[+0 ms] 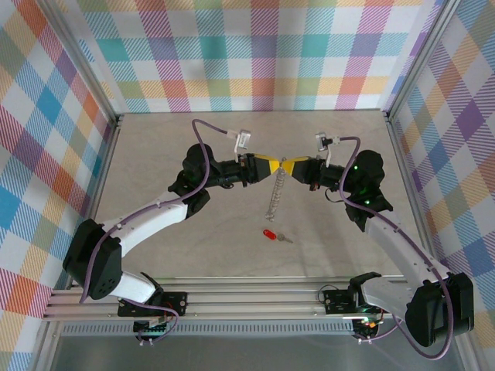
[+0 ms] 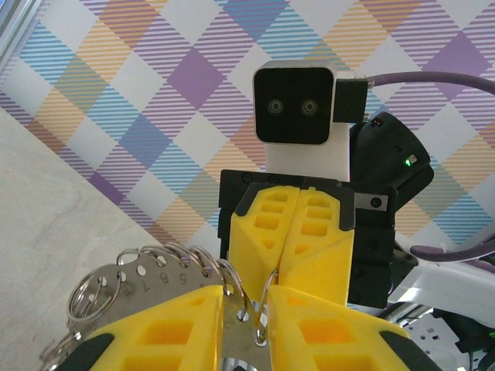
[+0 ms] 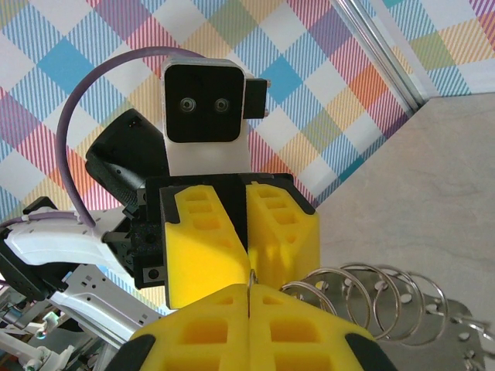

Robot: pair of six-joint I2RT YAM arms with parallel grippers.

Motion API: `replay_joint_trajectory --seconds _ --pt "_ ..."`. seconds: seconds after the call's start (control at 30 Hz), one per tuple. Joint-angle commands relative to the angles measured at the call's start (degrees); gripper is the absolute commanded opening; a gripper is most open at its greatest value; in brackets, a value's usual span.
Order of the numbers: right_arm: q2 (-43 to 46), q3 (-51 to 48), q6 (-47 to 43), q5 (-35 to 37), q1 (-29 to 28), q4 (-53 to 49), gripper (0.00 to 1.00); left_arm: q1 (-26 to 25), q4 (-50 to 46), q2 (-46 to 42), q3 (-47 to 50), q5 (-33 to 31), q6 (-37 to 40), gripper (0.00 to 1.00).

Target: Put the keys on the keyring

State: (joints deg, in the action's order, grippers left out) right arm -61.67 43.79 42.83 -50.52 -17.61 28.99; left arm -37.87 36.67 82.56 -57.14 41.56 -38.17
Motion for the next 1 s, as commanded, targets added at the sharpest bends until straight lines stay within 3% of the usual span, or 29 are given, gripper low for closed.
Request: replay_joint_trajectory --seconds 0.0,0.3,0.5,0.6,0.7,0.77,0.83,0.97 --pt "0.12 -0.2 -0.99 -0.19 0.02 1.76 0.0 -0.69 2.87 0.06 0.1 1.58 0.2 0.2" --pt "0.06 -0.36 -1.09 -0.01 -0.02 1.67 0.0 -1.41 3.03 0.43 -0.51 2.55 0.51 0.13" --pt "0.28 -0.46 -1.69 0.16 -0.04 0.76 0.0 -1.6 2.52 0.41 -0.68 2.27 0.89 0.0" --pt "1.03 -0.22 -2.84 1.6 0.2 -2.2 0.0 -1.6 -0.42 -0.51 -0.76 0.78 3.17 0.0" --pt "4.44 -0.43 -4.67 4.93 1.72 -7.89 0.34 -1.6 -6.58 -2.96 -1.48 -0.98 8.56 0.0" --pt "7.67 -1.09 -4.93 7.05 3.07 -10.59 0.47 -1.6 -11.11 -4.88 -2.33 -2.02 12.64 0.0" --pt "11.14 -1.96 -4.95 9.18 3.87 -12.99 0.52 -1.6 -14.7 -6.62 -3.01 -2.85 16.75 0.0" --pt "15.91 -2.97 -4.98 13.83 3.94 -19.04 0.53 -1.6 -19.75 -8.75 -4.63 -3.59 23.3 0.0"
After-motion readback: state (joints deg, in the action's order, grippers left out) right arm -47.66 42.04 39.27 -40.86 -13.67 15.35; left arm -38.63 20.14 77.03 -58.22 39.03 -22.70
